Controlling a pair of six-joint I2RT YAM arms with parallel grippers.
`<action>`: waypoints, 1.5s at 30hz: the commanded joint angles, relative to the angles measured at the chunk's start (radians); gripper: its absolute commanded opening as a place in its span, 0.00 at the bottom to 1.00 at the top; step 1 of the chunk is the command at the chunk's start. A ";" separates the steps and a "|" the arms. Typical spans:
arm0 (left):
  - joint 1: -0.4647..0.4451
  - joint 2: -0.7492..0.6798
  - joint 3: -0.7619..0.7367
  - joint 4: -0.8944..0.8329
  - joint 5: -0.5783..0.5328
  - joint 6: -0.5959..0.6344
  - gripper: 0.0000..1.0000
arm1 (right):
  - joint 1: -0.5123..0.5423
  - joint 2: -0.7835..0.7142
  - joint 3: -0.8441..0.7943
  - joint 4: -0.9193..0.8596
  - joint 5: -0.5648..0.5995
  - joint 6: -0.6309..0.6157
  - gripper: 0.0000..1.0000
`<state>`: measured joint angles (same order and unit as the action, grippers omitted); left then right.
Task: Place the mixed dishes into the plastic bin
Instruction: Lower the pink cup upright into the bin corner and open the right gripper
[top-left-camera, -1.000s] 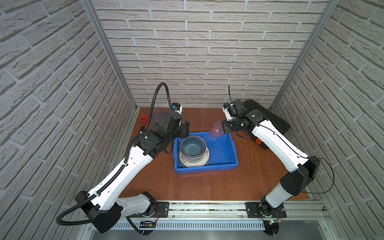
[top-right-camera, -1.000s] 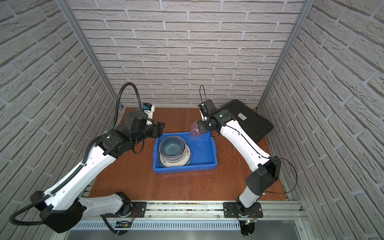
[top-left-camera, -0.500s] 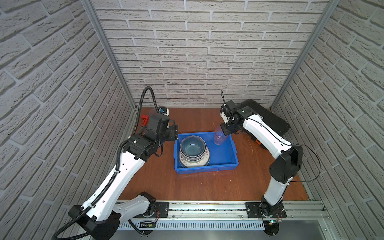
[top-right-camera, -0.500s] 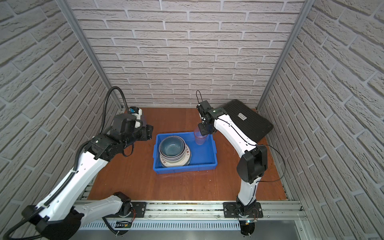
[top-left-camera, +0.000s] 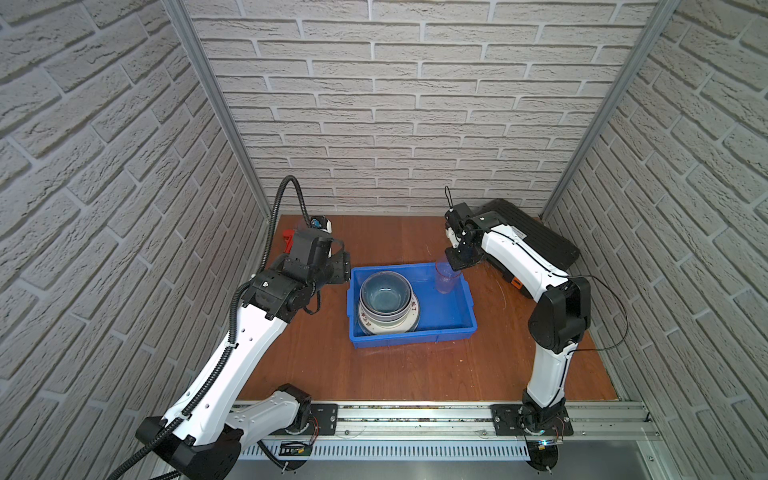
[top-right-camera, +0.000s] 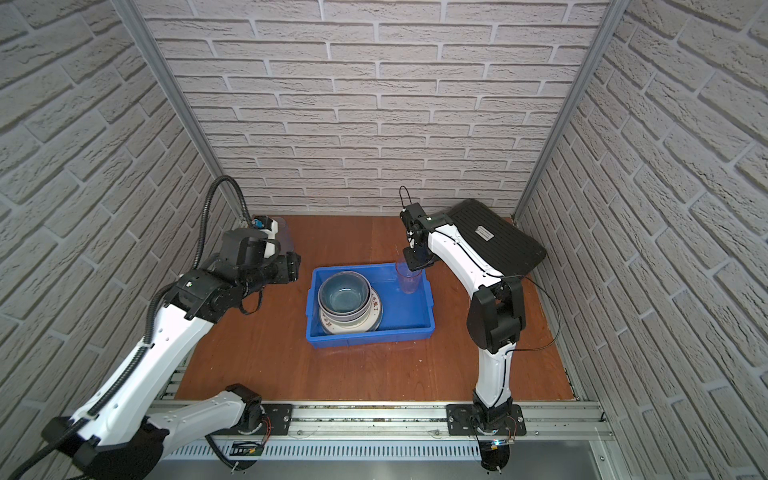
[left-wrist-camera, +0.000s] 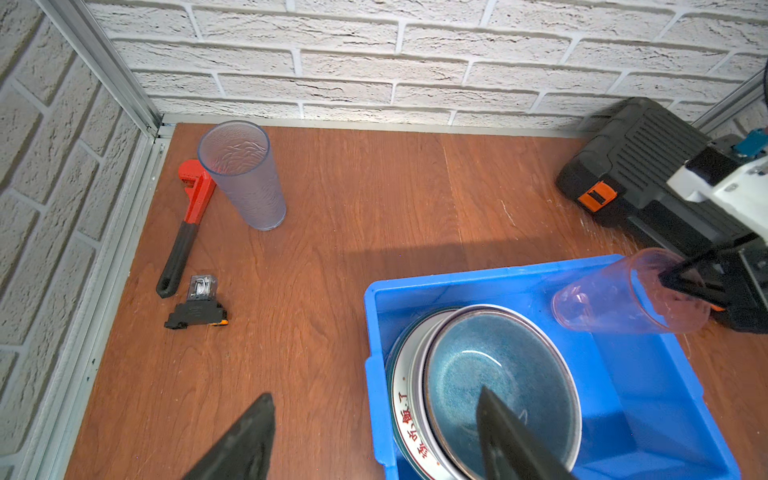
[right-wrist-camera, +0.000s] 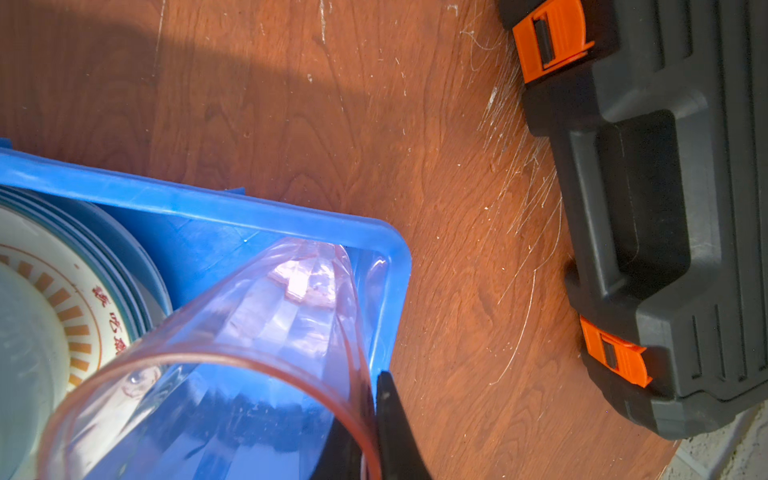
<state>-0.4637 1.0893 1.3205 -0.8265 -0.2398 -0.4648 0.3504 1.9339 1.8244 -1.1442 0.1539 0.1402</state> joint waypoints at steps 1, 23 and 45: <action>0.012 -0.018 -0.012 -0.009 0.003 0.013 0.76 | -0.017 0.009 0.032 0.018 -0.015 -0.010 0.06; 0.040 -0.017 0.003 -0.040 -0.004 0.028 0.78 | -0.039 0.037 -0.008 0.075 -0.015 0.027 0.23; 0.162 0.074 0.001 -0.027 0.045 0.081 0.81 | -0.041 -0.171 -0.028 0.103 -0.079 0.030 0.54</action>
<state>-0.3344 1.1496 1.3205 -0.8684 -0.2176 -0.4118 0.3138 1.8473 1.8053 -1.0645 0.1055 0.1684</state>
